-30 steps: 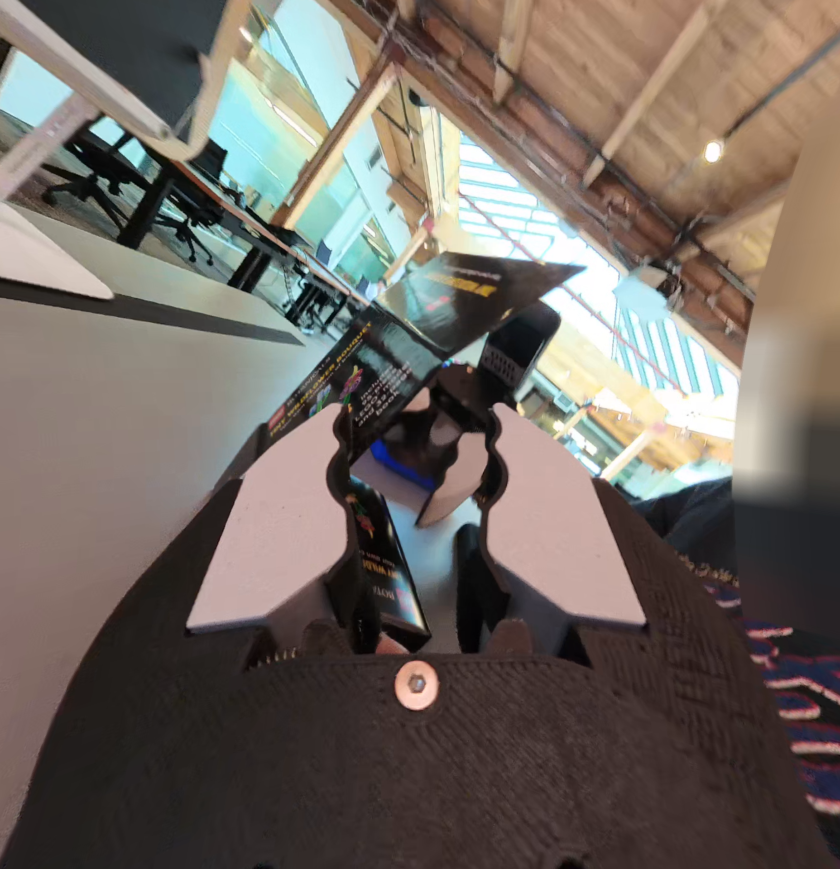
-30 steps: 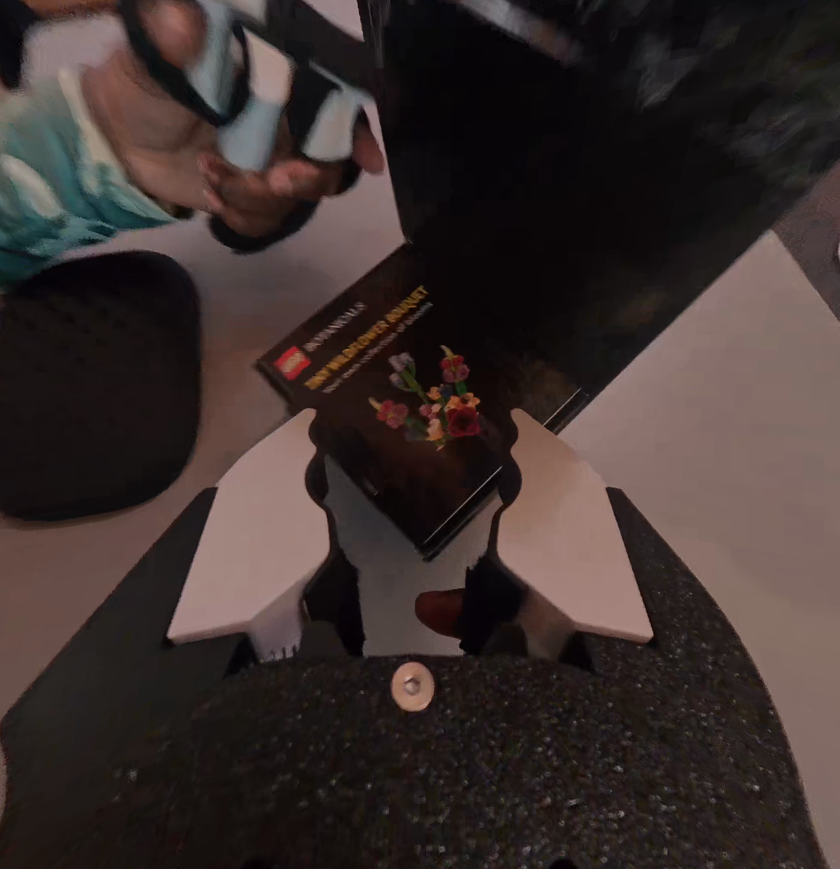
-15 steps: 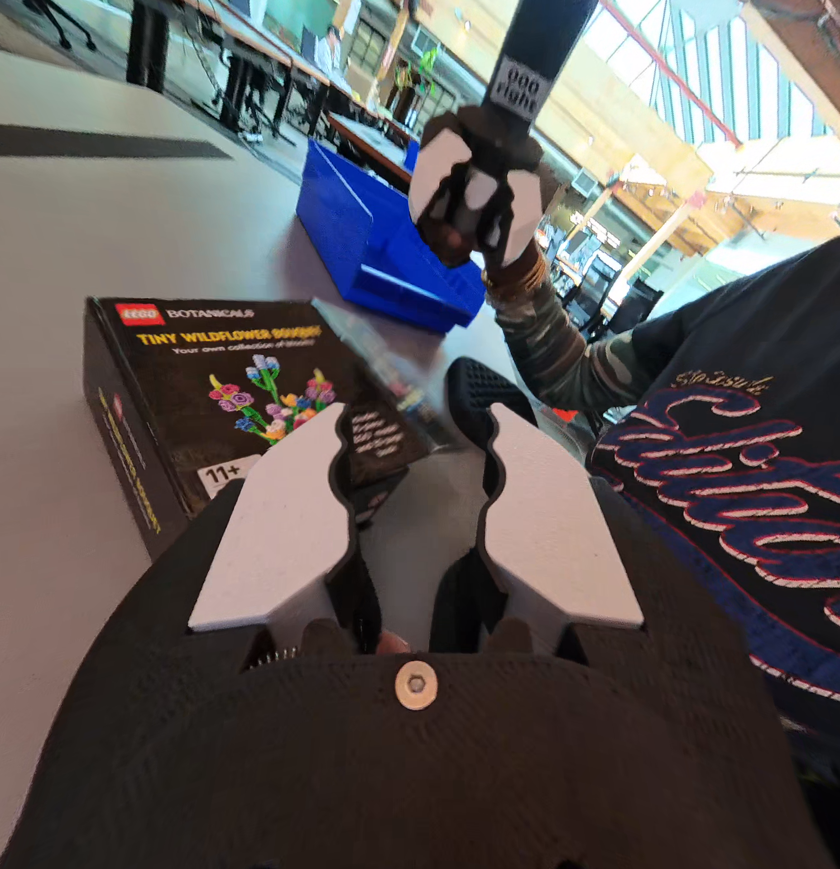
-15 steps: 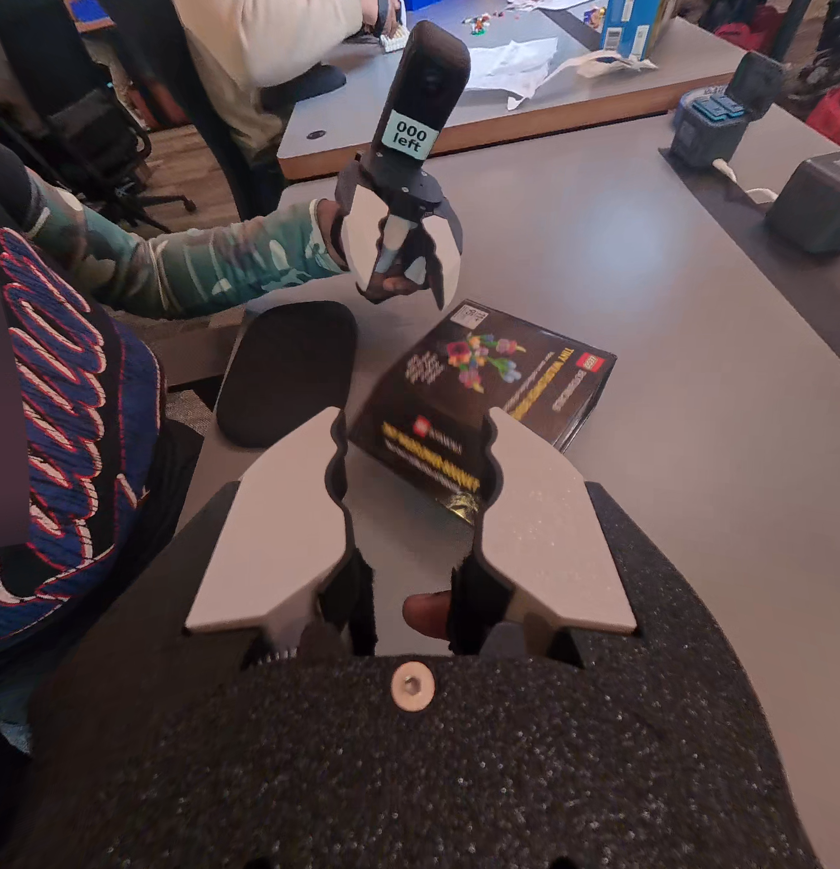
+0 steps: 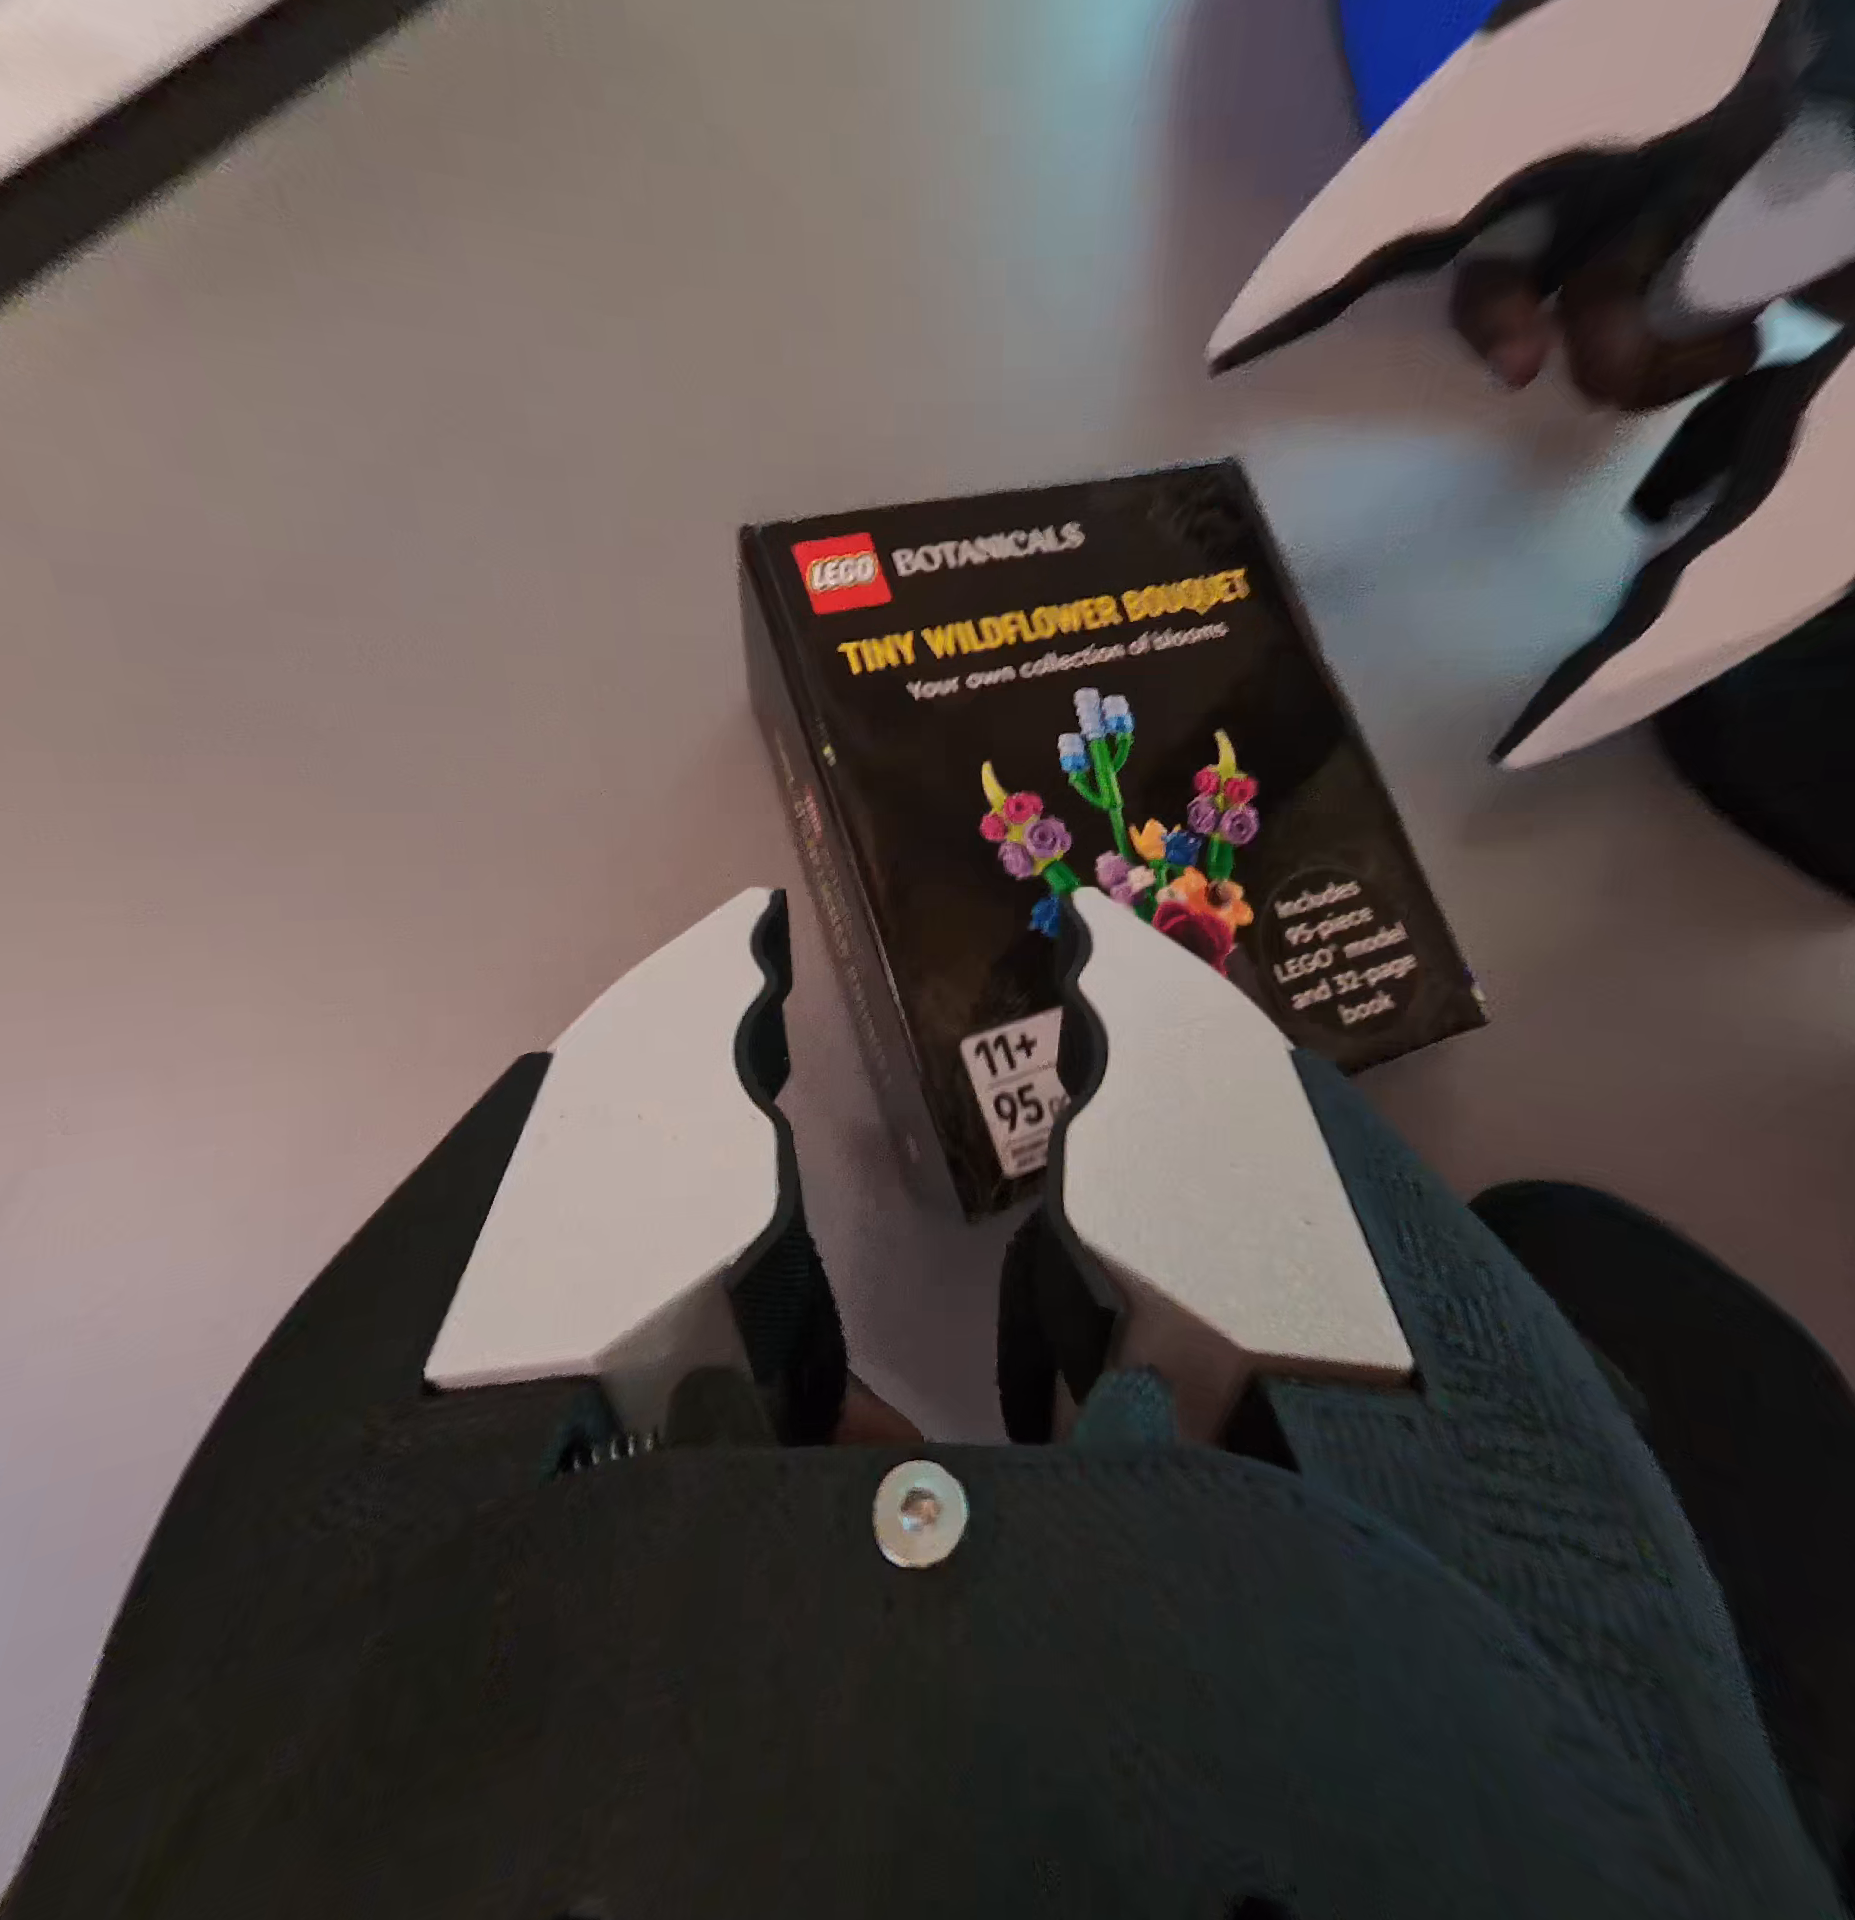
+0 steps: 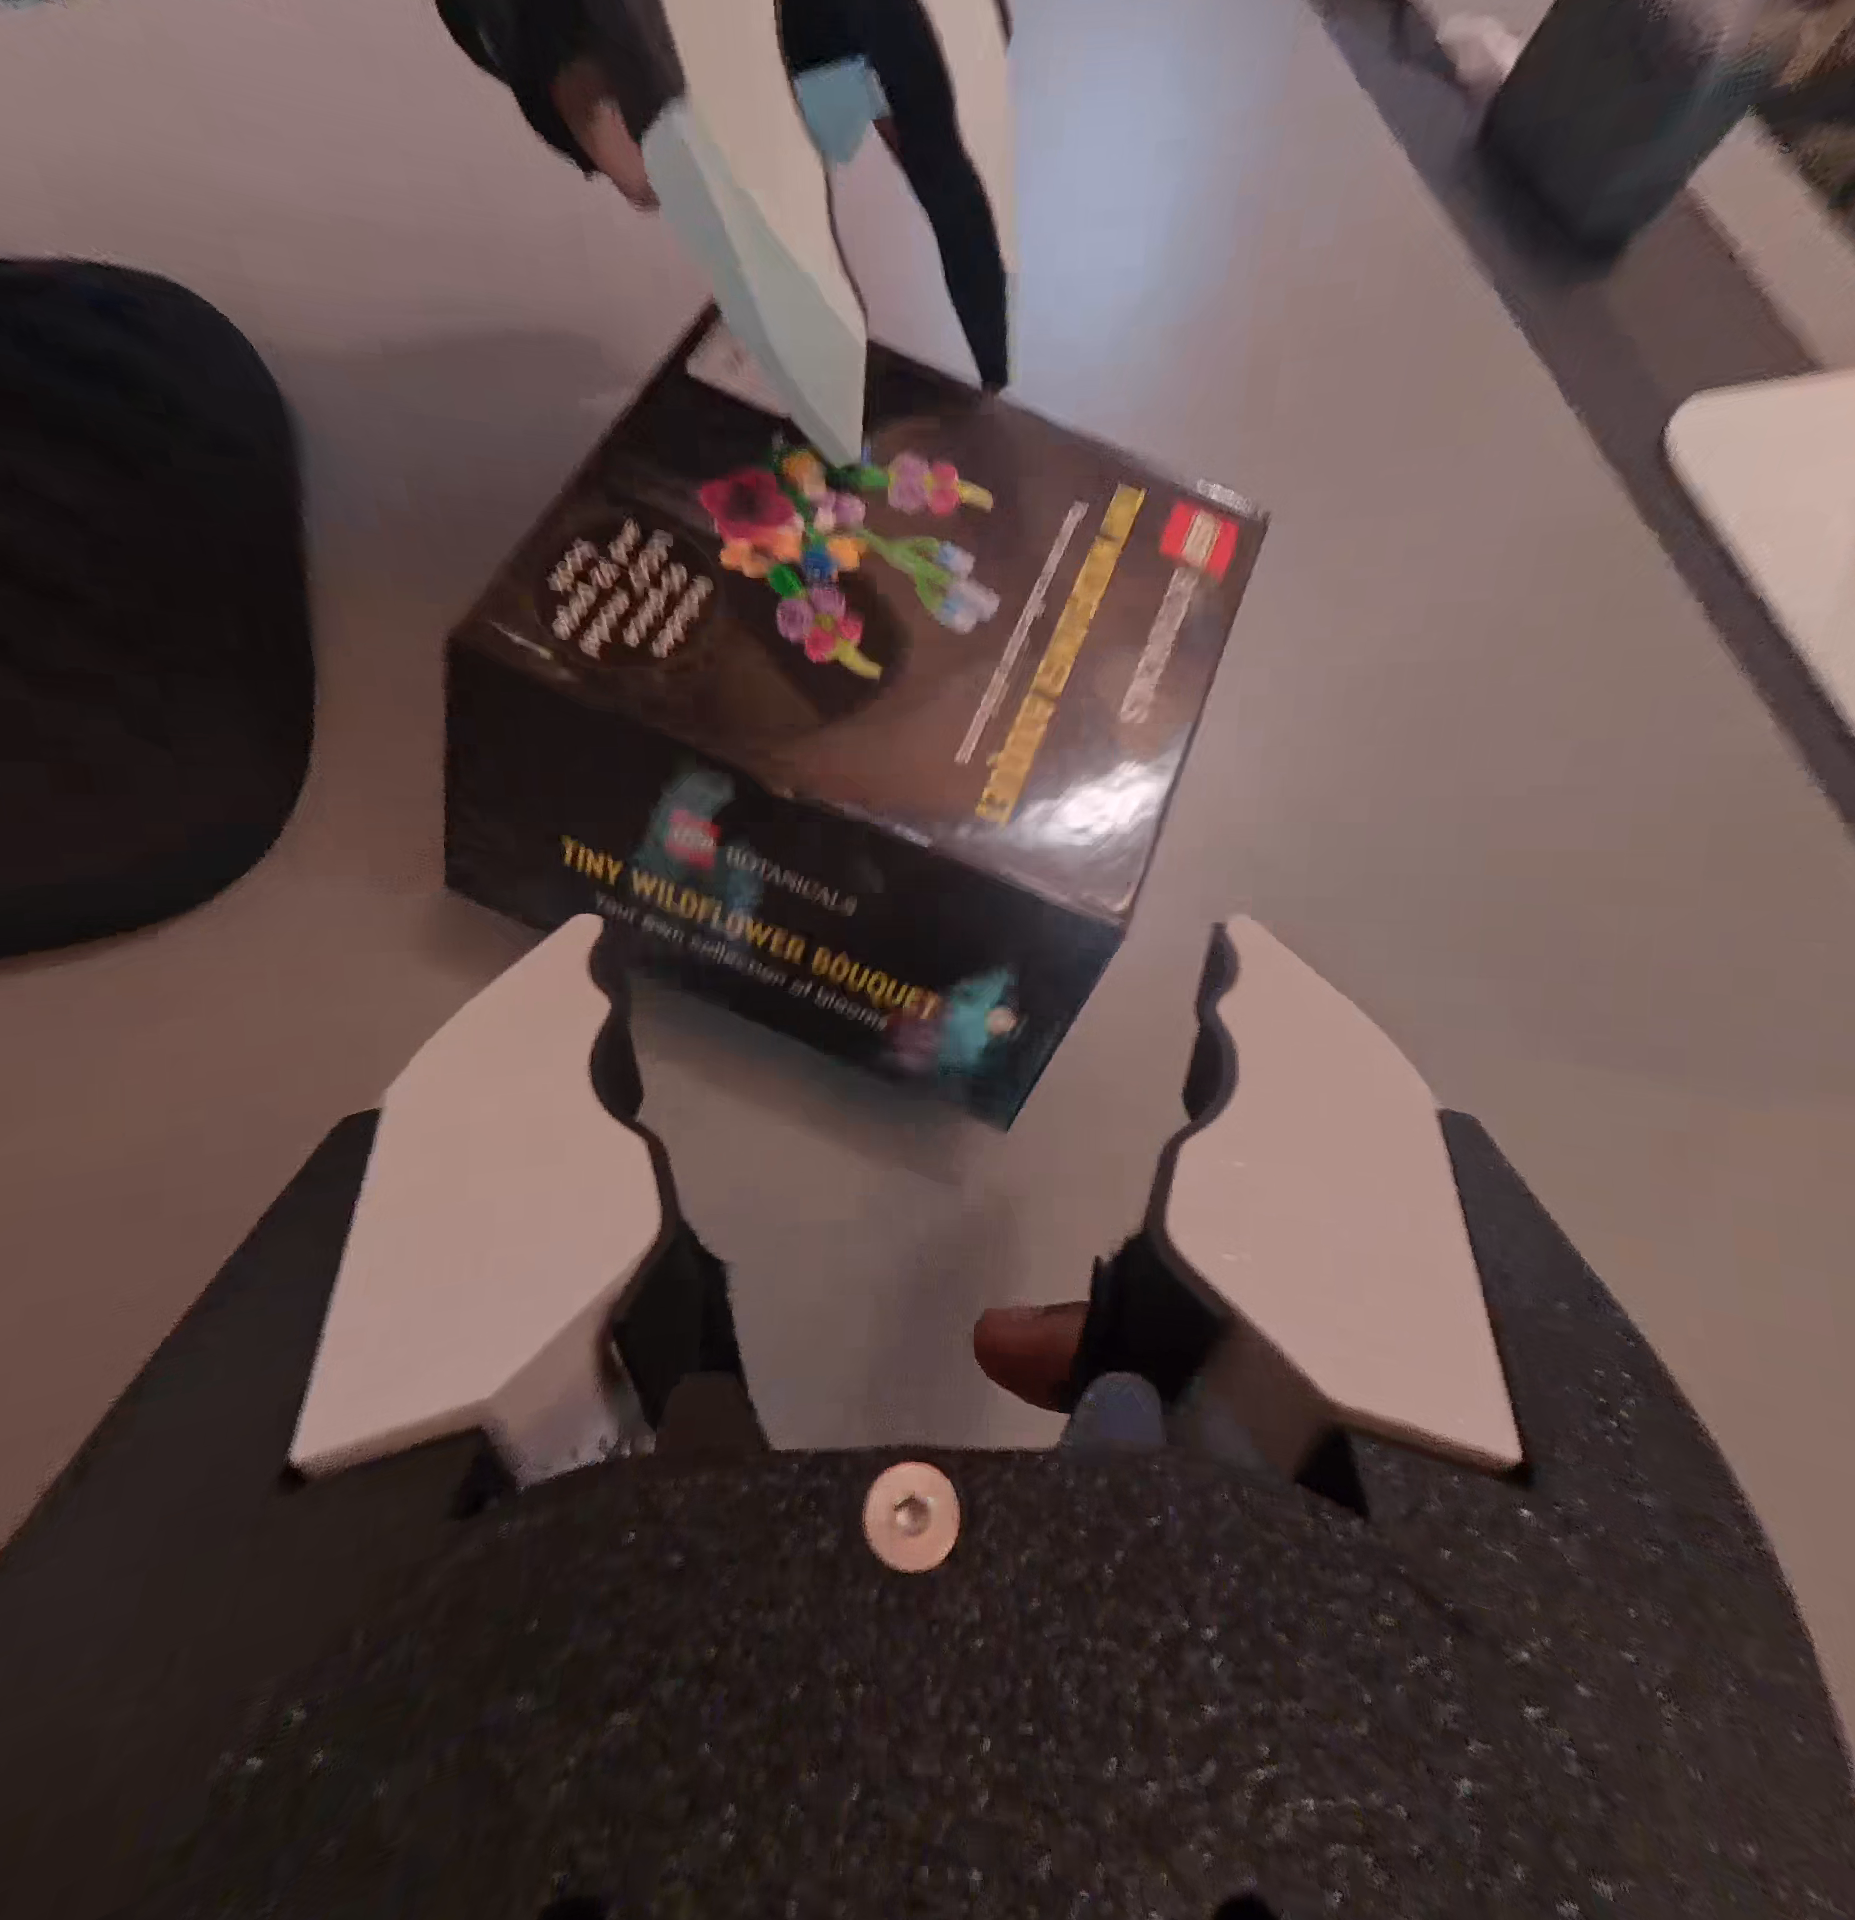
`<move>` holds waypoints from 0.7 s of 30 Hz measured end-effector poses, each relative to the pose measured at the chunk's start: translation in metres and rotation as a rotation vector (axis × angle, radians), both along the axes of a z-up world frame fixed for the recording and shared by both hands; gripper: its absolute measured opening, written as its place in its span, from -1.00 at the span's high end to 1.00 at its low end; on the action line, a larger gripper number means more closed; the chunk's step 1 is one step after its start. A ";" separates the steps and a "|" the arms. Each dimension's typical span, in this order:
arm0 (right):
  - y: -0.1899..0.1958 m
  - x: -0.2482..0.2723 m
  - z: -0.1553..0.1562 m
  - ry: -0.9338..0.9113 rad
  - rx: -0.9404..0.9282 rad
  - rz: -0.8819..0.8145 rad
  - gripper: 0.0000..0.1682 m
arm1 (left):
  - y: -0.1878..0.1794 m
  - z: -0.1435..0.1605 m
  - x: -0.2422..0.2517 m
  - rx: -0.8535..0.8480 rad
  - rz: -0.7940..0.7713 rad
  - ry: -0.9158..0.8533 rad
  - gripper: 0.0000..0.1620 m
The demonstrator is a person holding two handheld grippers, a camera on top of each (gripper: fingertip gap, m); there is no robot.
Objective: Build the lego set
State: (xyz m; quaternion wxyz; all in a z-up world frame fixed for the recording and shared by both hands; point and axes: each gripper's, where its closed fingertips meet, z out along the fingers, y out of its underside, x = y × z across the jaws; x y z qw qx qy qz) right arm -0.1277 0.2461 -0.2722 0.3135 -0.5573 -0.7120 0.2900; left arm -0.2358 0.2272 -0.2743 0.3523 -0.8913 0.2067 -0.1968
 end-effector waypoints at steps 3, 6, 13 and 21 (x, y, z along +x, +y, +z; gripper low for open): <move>-0.004 0.000 -0.020 -0.069 -0.016 -0.032 -0.32 | -0.001 -0.003 0.008 -0.097 -0.034 -0.109 0.44; -0.003 -0.006 -0.030 -0.085 0.030 -0.031 -0.26 | -0.003 -0.006 0.010 -0.150 -0.041 -0.158 0.42; 0.005 -0.021 -0.032 -0.043 0.089 -0.055 -0.13 | -0.004 -0.007 0.012 -0.160 -0.036 -0.220 0.41; -0.001 -0.029 -0.035 -0.030 0.059 -0.025 -0.17 | 0.002 -0.007 0.018 -0.061 -0.015 -0.236 0.38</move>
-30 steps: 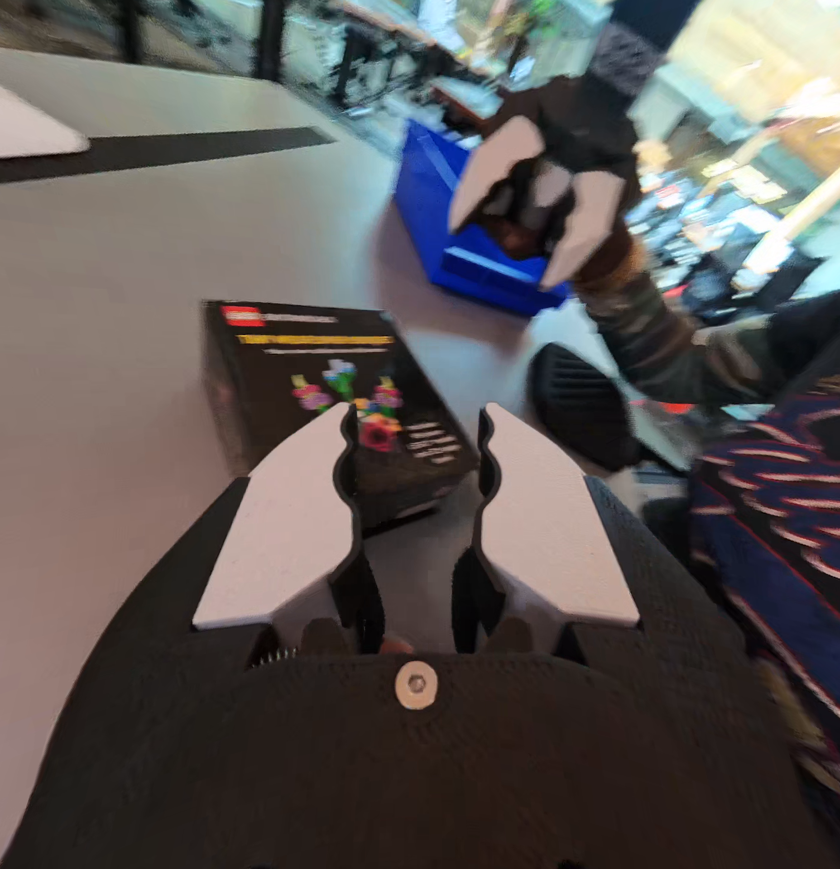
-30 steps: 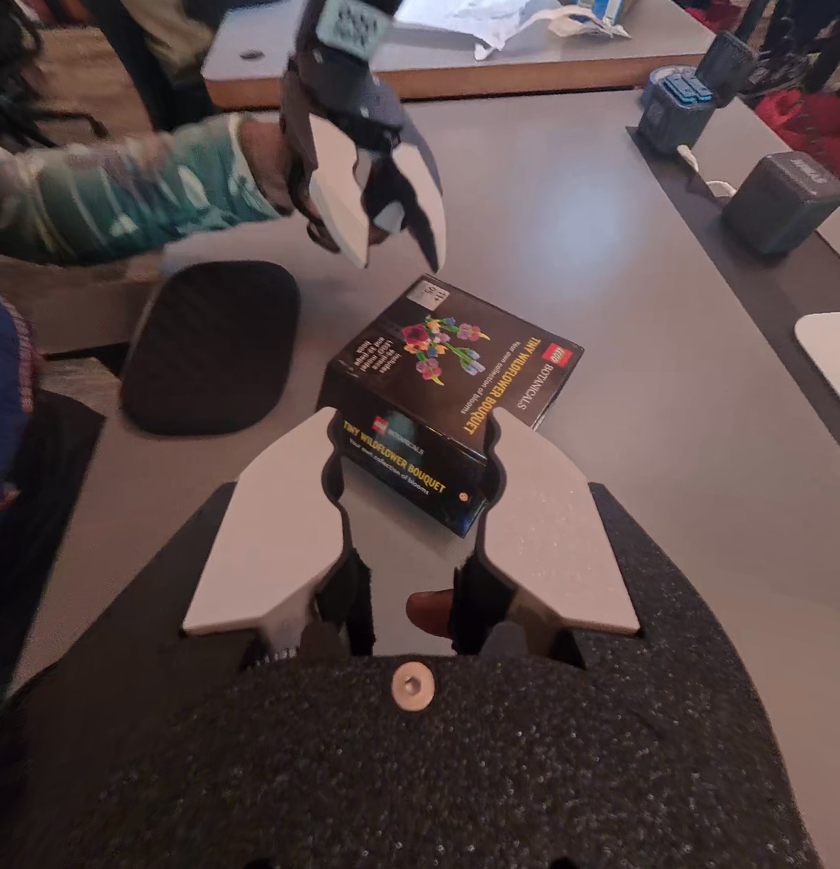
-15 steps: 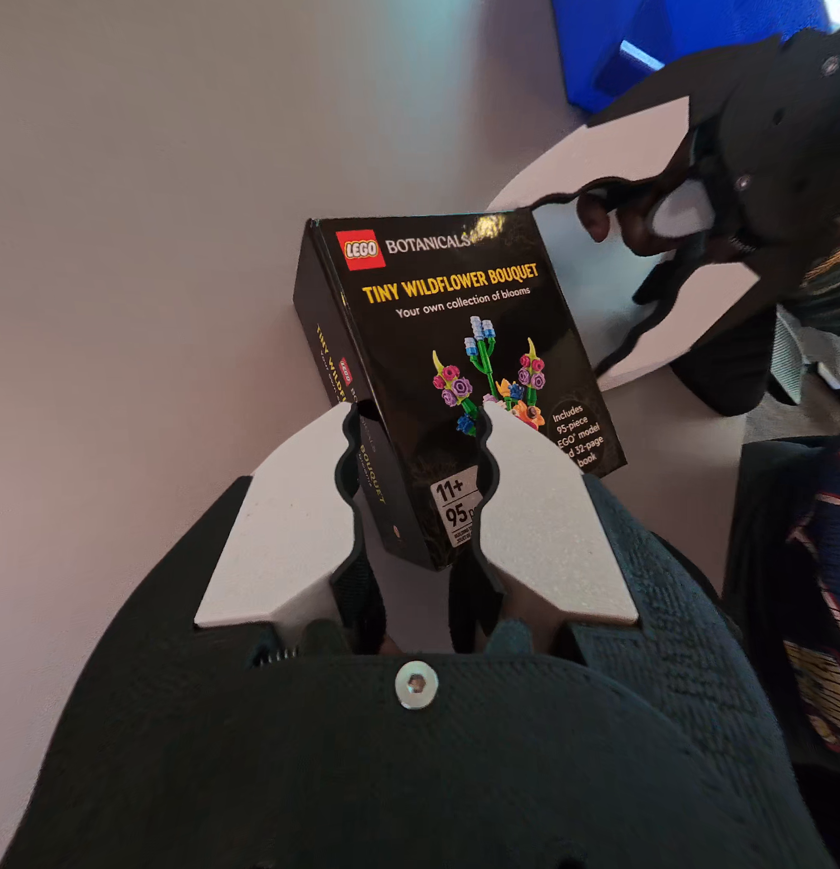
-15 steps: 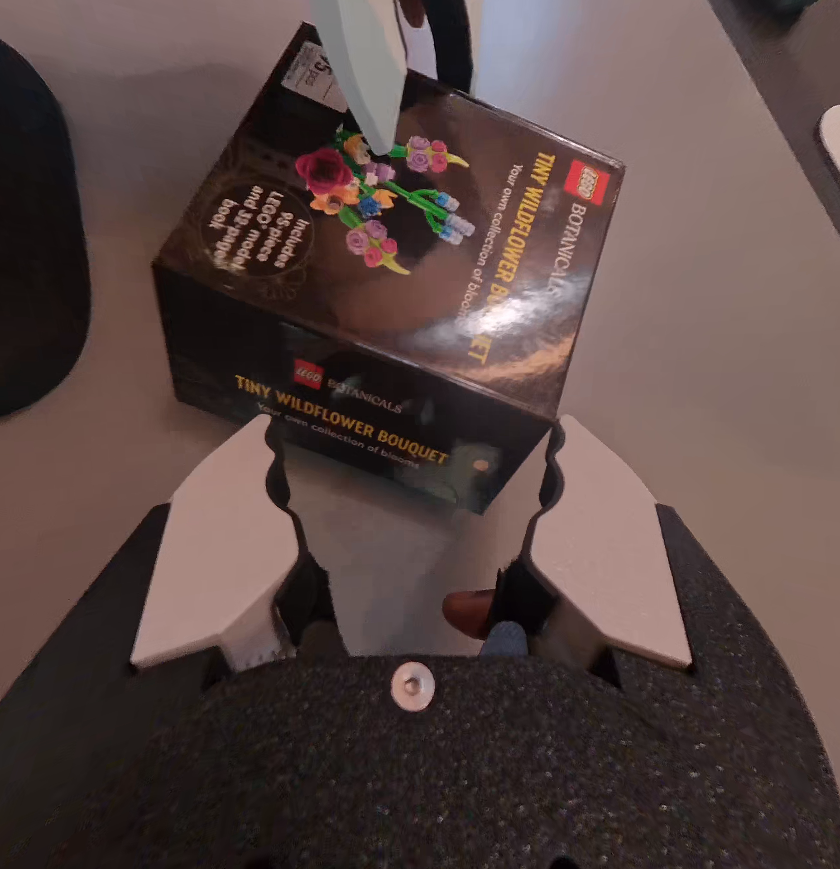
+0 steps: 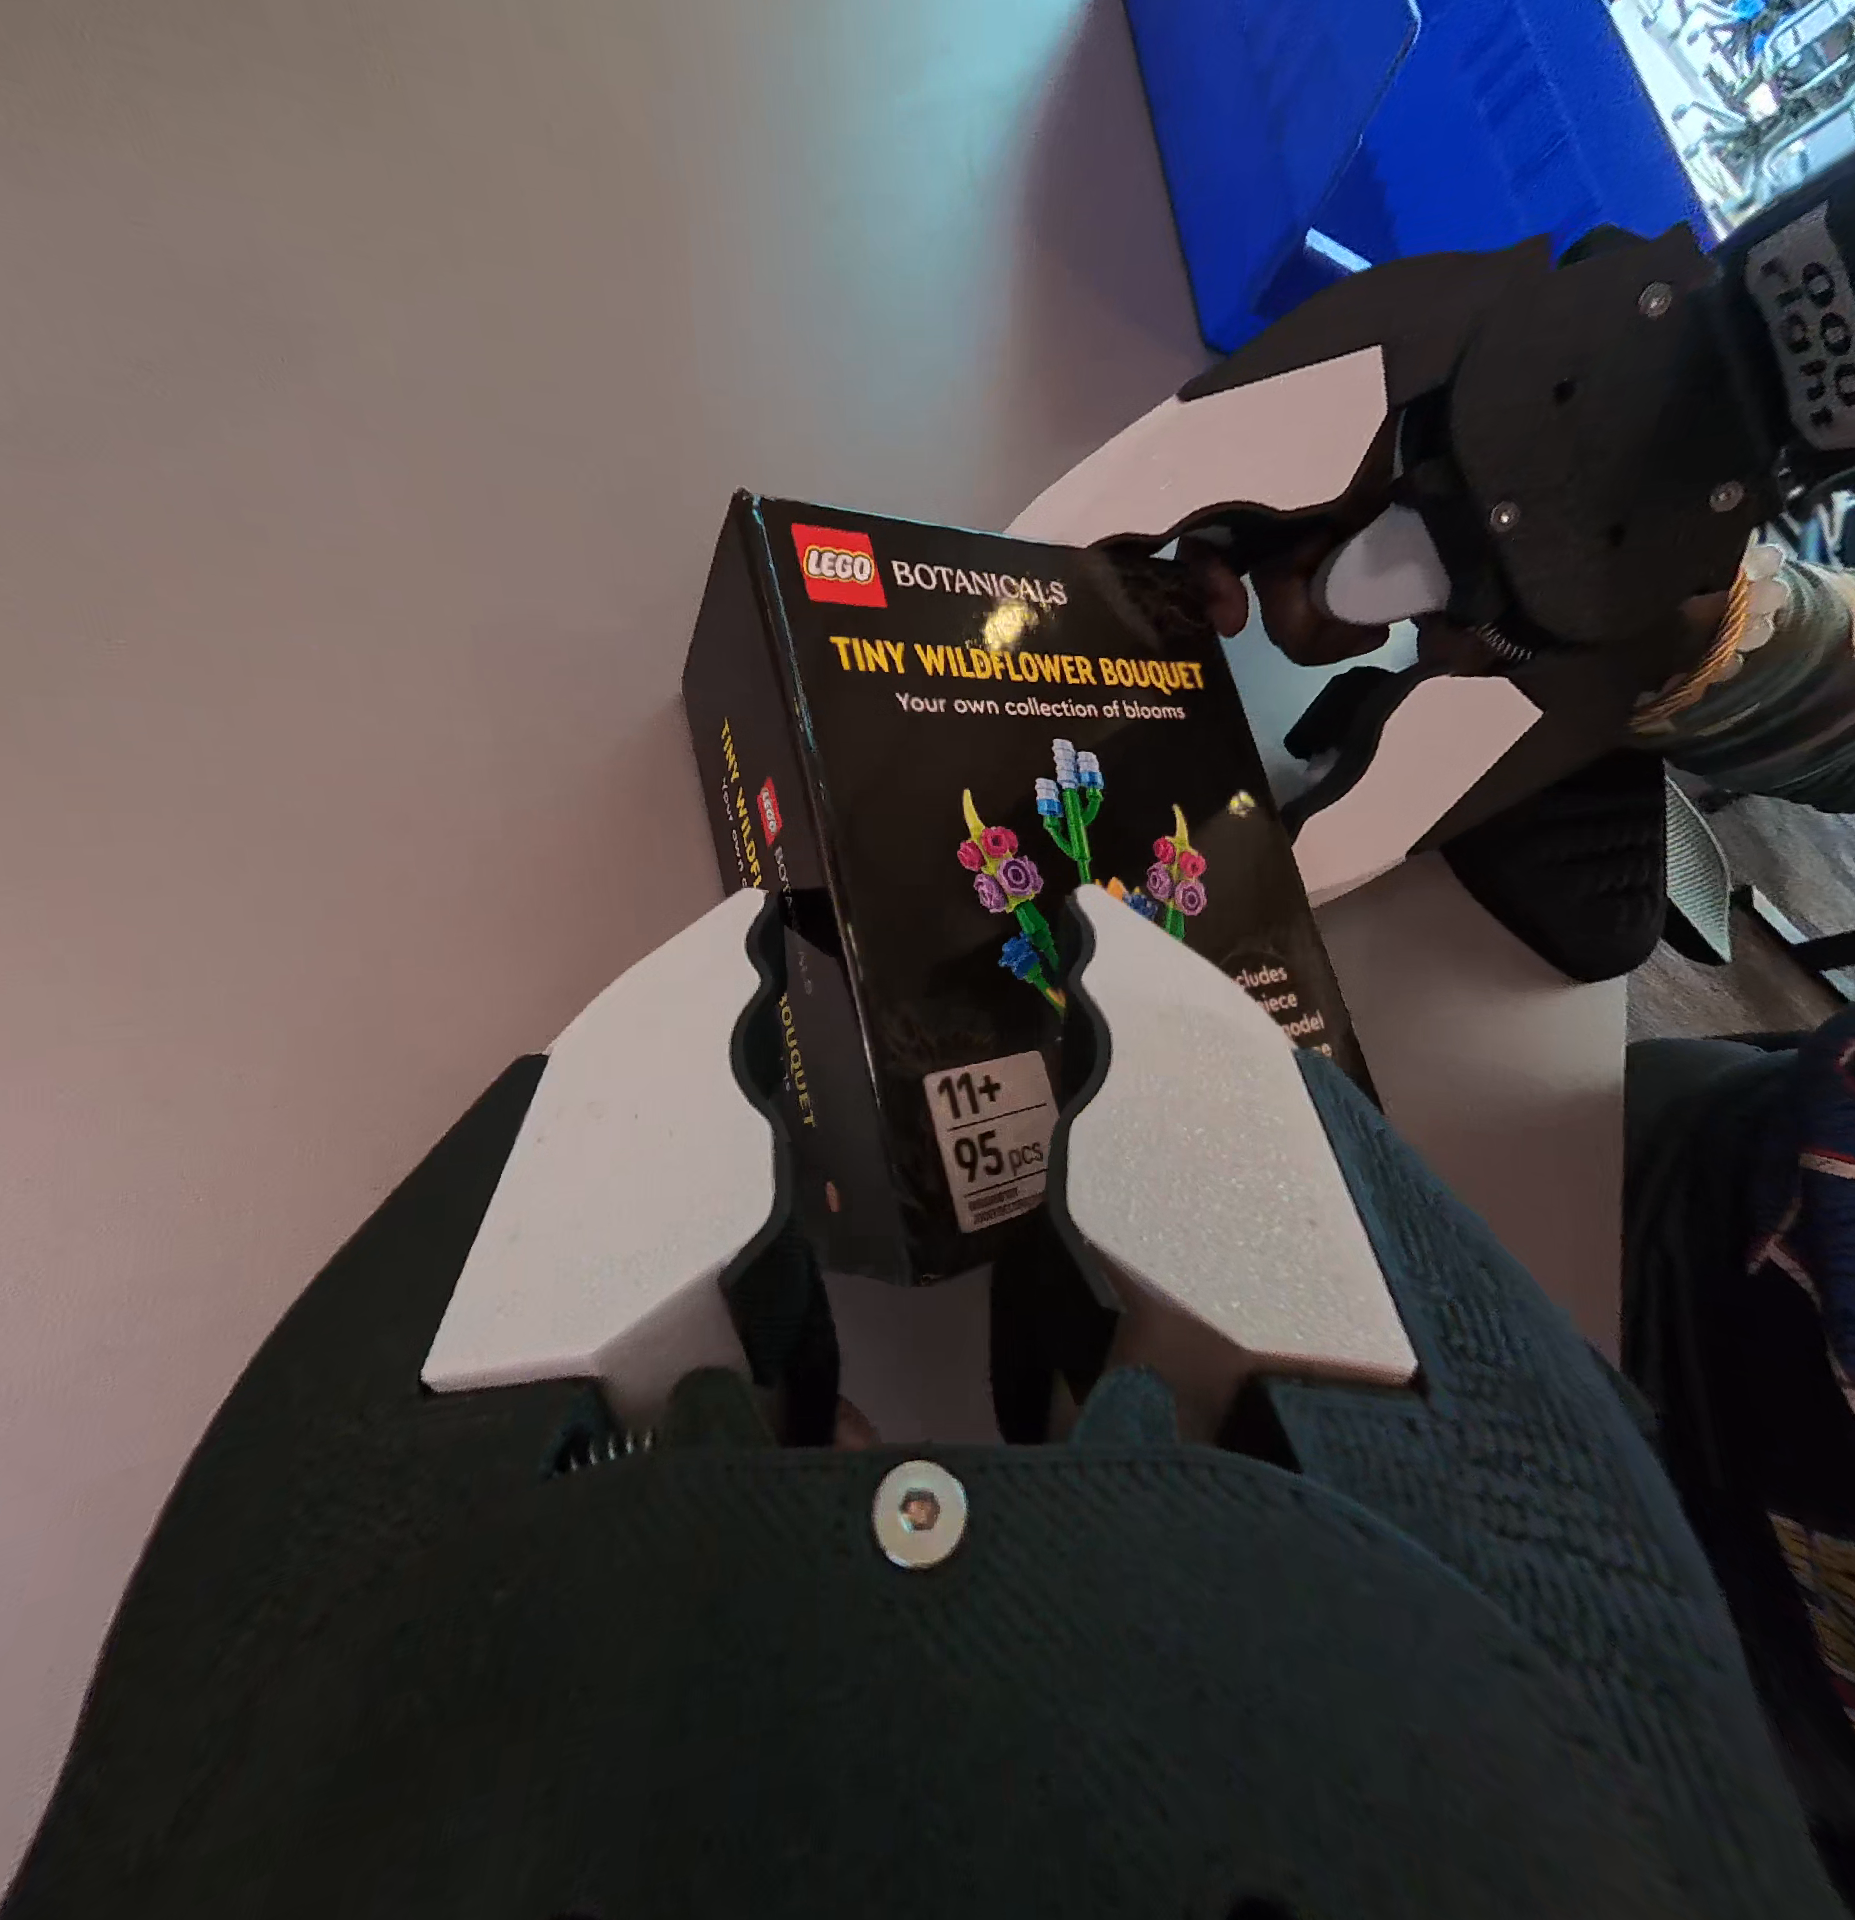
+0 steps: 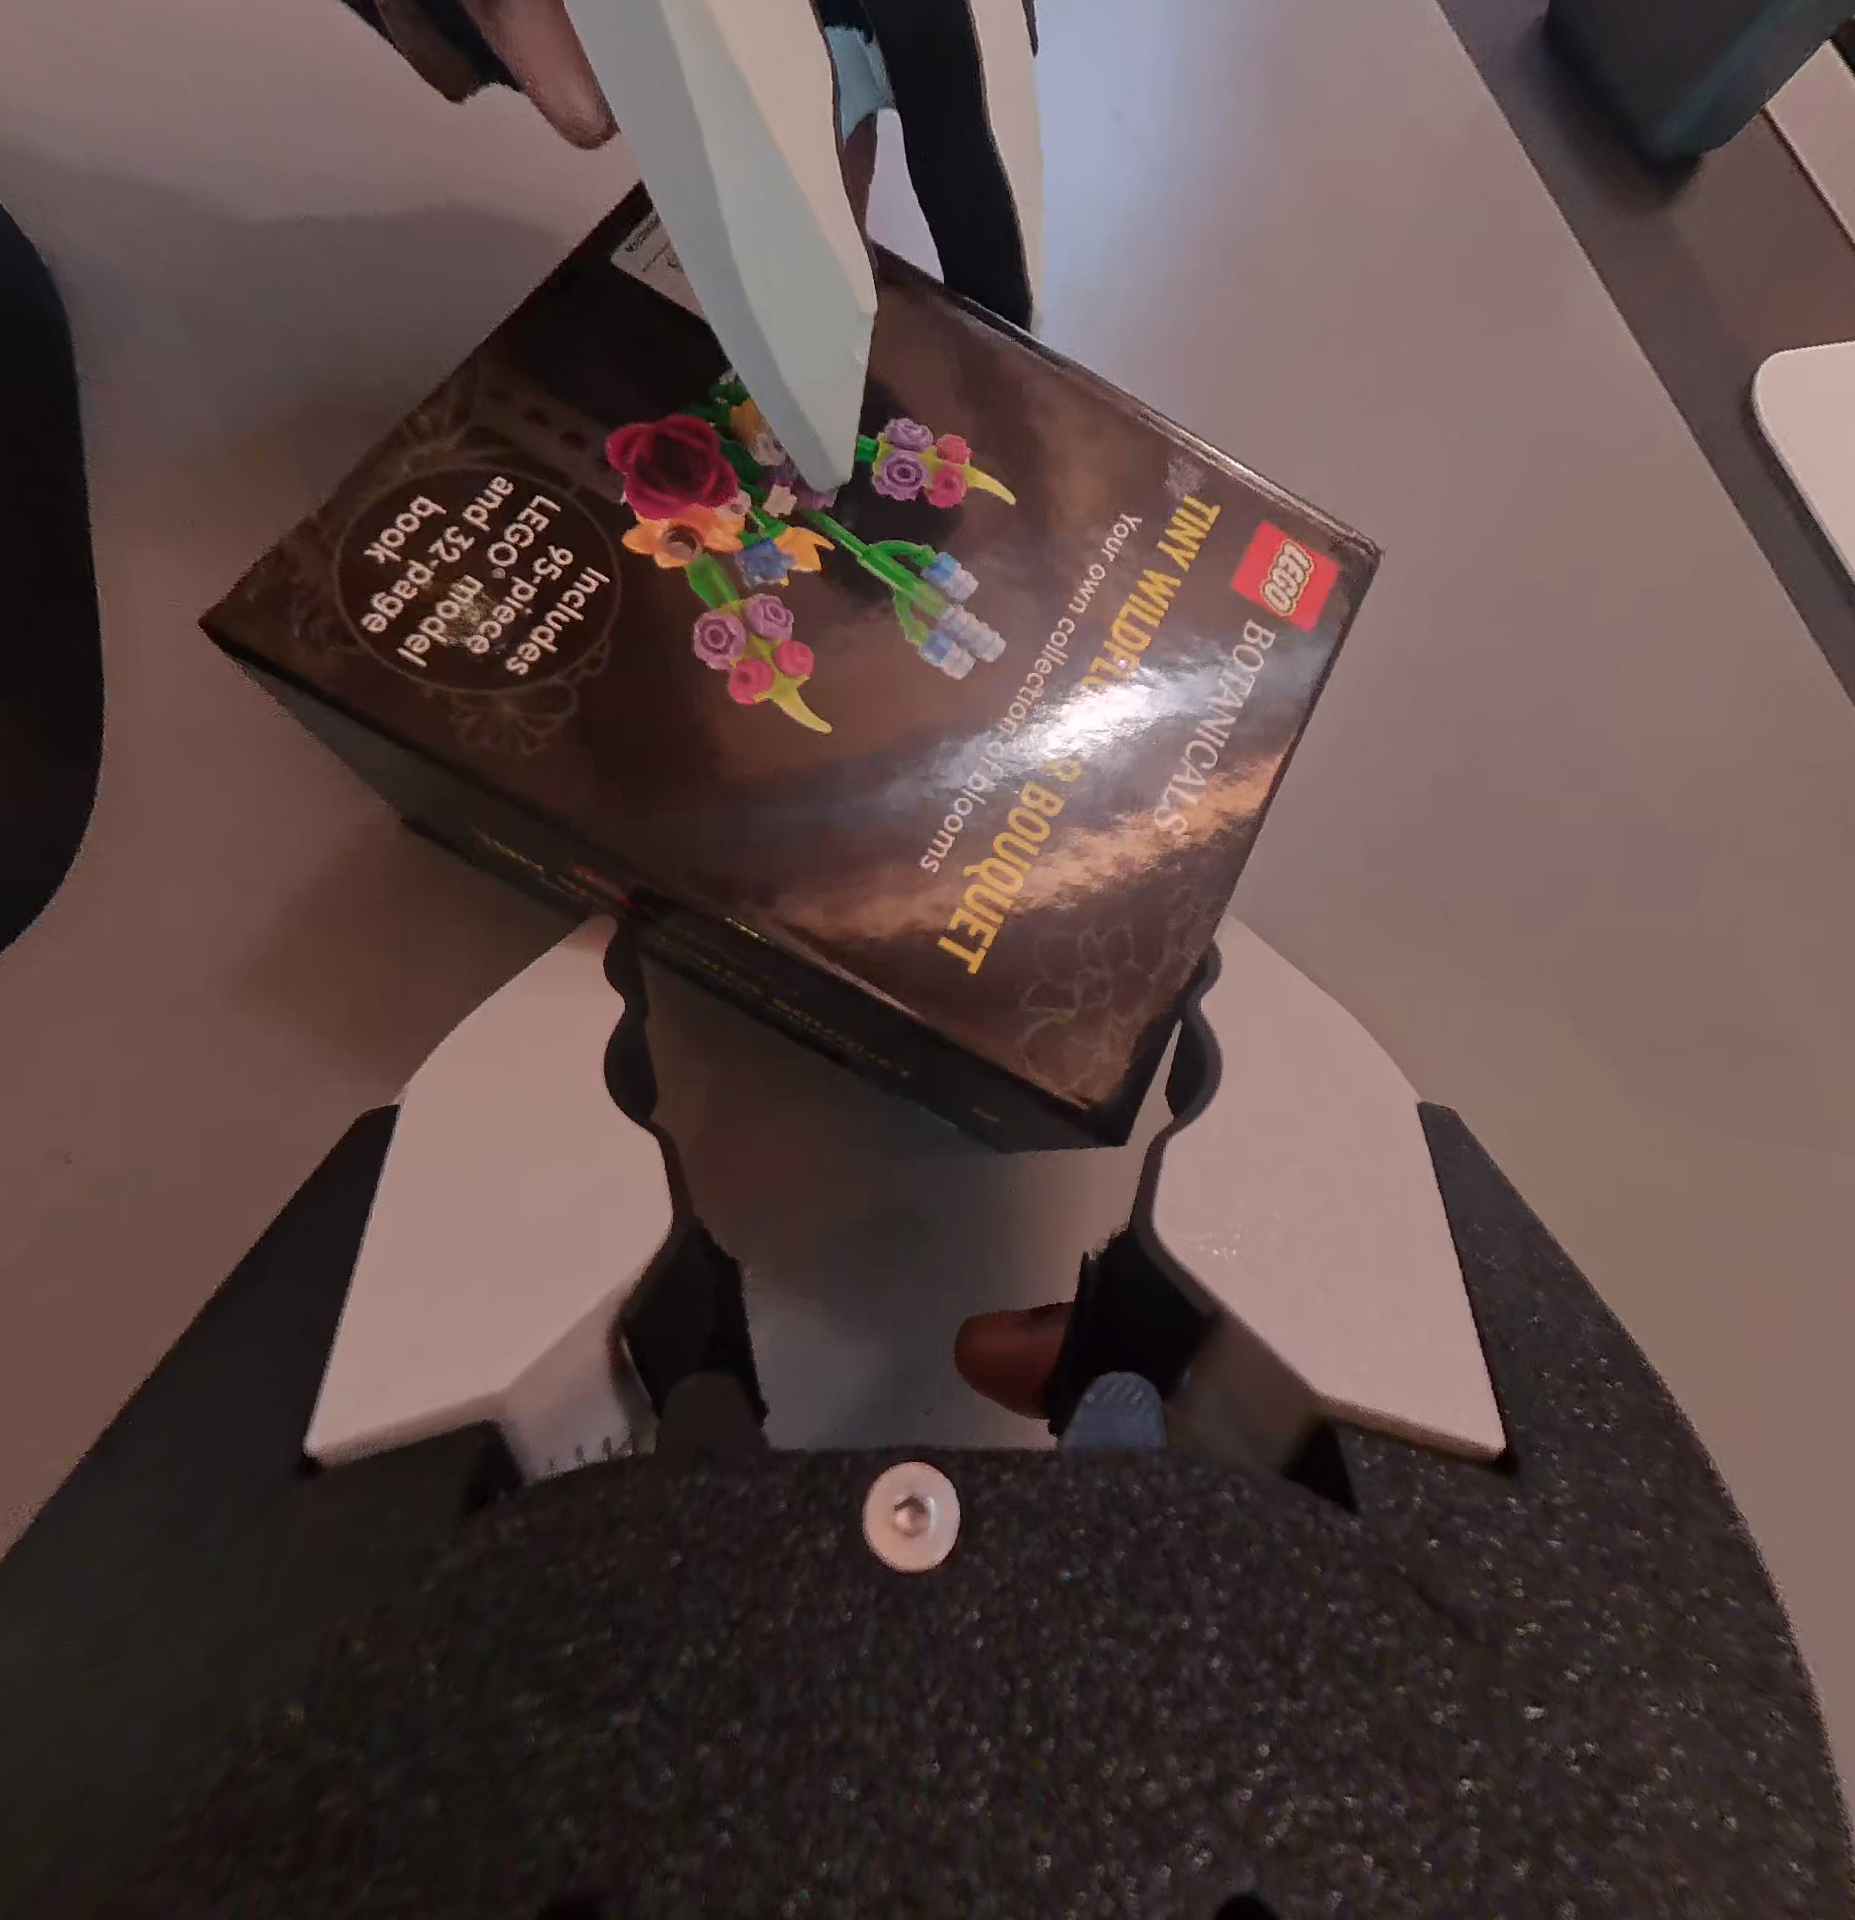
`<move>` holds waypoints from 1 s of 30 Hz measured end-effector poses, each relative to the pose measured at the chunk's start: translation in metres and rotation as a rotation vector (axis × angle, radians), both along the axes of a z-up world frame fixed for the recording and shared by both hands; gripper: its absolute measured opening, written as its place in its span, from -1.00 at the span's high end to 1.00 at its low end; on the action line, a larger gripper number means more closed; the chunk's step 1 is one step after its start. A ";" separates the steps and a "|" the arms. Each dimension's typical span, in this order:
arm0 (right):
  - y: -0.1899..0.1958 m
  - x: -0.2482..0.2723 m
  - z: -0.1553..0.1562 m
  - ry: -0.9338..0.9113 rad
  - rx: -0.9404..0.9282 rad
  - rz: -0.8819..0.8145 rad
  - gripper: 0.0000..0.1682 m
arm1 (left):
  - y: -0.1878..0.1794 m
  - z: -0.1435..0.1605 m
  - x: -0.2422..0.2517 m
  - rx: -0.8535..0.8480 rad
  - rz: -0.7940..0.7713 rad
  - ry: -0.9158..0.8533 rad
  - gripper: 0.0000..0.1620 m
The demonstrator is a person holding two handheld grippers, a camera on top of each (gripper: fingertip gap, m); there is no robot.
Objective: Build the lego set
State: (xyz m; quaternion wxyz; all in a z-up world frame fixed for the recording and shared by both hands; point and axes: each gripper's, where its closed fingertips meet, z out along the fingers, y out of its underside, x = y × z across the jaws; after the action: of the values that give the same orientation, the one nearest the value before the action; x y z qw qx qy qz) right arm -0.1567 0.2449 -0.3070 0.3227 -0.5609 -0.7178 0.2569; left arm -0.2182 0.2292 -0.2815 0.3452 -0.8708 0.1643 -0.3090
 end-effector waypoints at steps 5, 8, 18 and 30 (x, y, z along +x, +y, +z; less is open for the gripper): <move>-0.001 0.000 -0.001 0.010 -0.022 0.011 -0.16 | 0.001 0.001 0.000 0.021 0.029 -0.040 0.38; 0.000 0.002 -0.004 0.000 -0.087 -0.012 -0.14 | 0.000 0.001 0.000 0.022 0.040 -0.061 0.37; 0.039 0.030 -0.012 -0.084 -0.053 -0.032 0.16 | -0.042 0.001 0.013 -0.057 0.078 -0.135 0.31; 0.000 0.020 0.034 0.044 -0.944 -0.065 0.01 | -0.024 -0.003 0.005 -0.095 0.242 -0.405 0.19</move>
State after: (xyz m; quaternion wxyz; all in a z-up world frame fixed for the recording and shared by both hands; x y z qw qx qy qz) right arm -0.1363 0.2449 -0.2728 0.0556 -0.6628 -0.4978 0.5567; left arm -0.2129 0.2048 -0.2843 0.3643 -0.8197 -0.0286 -0.4410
